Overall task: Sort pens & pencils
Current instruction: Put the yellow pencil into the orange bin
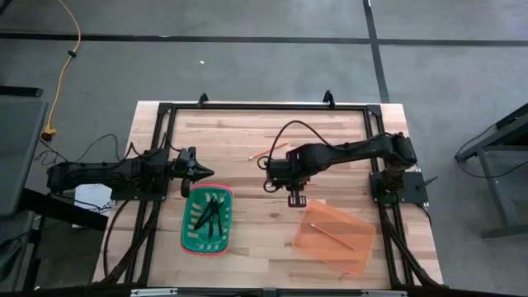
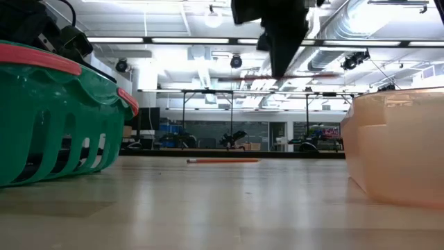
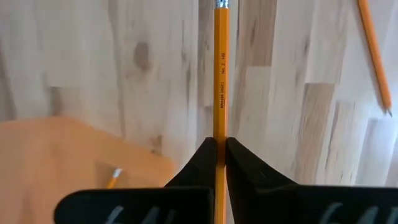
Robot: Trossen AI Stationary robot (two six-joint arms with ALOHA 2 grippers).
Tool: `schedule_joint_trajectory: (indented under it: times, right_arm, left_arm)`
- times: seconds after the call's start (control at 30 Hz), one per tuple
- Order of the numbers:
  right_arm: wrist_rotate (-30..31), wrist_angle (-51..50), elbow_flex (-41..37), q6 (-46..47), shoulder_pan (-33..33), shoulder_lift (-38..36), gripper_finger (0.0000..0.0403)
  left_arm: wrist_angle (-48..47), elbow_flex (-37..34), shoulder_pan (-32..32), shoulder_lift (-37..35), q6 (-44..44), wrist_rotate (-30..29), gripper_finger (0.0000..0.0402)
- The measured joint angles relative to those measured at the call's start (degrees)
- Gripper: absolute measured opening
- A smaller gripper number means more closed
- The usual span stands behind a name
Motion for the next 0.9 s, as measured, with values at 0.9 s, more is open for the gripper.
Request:
schedule_joint_trajectory:
  times: [0.9]
  right_arm:
    - [-0.49,-8.56,3.86,28.6,17.8,-0.15,0.0]
  left_arm:
    - [0.0,0.0,0.0,0.01,0.0,0.0,0.0001]
